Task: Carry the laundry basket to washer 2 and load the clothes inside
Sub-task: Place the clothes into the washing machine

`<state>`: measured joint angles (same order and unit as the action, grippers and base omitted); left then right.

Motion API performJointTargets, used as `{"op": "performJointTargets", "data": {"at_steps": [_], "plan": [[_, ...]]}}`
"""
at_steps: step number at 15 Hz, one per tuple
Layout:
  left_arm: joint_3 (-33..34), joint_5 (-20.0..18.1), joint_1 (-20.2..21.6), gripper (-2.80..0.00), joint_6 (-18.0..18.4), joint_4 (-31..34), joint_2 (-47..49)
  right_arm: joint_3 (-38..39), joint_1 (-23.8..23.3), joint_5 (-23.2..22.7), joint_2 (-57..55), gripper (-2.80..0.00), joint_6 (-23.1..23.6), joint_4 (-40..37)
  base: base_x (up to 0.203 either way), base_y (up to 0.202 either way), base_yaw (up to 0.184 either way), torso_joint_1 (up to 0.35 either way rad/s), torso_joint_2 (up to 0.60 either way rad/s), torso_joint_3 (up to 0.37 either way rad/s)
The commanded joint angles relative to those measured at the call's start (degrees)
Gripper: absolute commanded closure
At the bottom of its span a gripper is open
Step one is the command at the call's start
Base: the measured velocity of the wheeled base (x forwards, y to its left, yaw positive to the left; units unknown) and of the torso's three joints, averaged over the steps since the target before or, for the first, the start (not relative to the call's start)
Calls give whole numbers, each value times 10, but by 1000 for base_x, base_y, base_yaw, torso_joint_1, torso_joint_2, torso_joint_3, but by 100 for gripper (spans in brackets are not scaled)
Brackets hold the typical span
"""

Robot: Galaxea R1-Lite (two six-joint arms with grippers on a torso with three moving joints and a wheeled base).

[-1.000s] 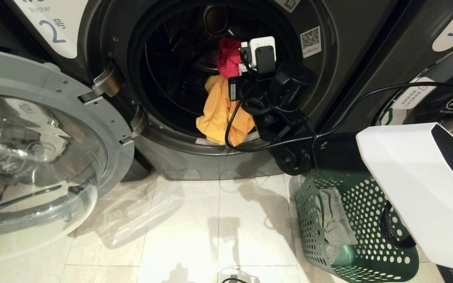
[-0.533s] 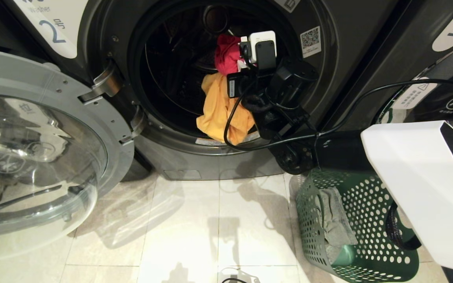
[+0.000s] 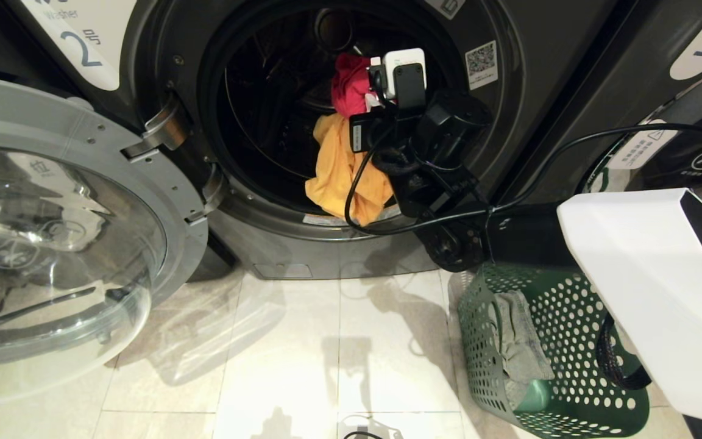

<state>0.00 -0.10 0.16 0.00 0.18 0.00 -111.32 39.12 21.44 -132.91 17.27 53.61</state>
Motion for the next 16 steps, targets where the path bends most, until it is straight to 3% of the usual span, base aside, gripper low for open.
{"op": "performJointTargets", "data": {"at_steps": [1,7,13,16], "plan": [[0,0,0,0,0,0,1,0,9,1,-2,0,1,4,0,0,0,0,0,0],[0,0,0,0,-1,0,1,1,28,4,-10,0,2,4,135,0,0,3,3,0],[0,0,0,0,-1,0,1,-4,33,5,-42,0,1,12,0,0,0,0,0,0],[0,0,0,0,-1,0,1,-4,34,3,-55,0,26,73,0,0,0,0,0,0]]}}
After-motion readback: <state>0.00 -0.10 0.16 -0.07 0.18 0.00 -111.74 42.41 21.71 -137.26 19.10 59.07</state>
